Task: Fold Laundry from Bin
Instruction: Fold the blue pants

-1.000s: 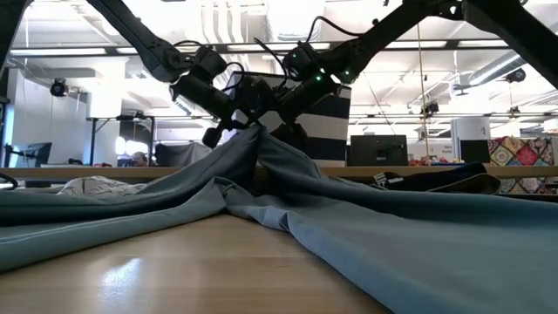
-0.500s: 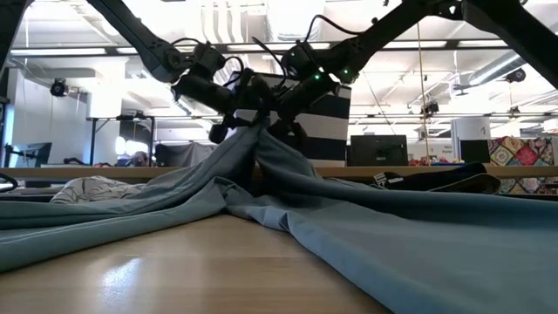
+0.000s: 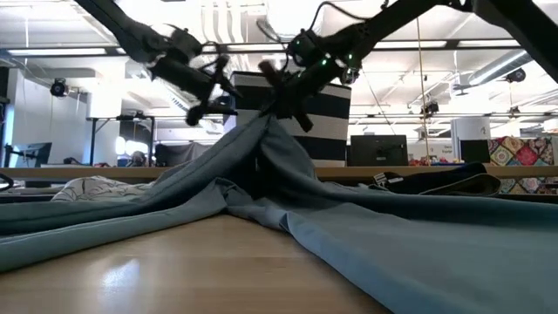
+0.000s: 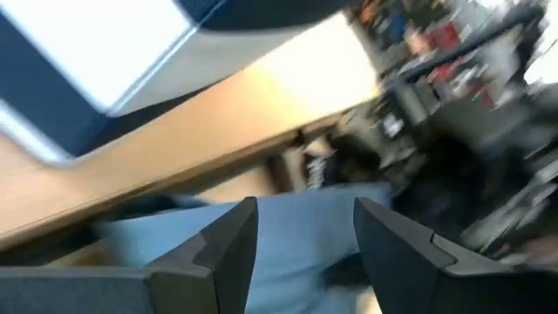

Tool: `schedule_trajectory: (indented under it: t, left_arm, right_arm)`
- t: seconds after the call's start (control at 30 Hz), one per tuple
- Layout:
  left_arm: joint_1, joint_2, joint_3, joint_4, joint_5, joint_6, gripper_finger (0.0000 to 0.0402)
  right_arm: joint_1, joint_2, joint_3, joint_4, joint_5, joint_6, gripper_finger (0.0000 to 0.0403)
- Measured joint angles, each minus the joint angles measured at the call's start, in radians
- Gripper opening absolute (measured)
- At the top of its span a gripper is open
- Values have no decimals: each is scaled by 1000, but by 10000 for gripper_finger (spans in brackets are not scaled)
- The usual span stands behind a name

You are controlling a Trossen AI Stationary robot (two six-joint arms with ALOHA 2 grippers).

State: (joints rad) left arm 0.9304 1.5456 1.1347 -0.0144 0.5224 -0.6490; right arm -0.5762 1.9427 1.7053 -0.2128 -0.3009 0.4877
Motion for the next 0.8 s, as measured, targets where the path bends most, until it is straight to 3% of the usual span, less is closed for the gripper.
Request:
schedule_trajectory:
  t: [0.2,0.33,0.5,0.6,0.8]
  left_arm:
    - [45,-65,-4,-279,-11,253,179]
    - [40,-59,-53,-314,11,323,179]
    - [36,-59,-192,-134,91,328,179]
    - [20,-59,-284,65,156,395,178]
    - [-10,-59,-372,336,174,590,176]
  right_arm:
    - [-8,-37,103,-243,-345,-376,33]
    - [5,-44,201,-467,-525,-607,33]
    - [30,-44,315,-737,-526,-820,33]
    - [46,-46,375,-830,-452,-885,33]
    - [85,-48,505,-989,-276,-1120,33]
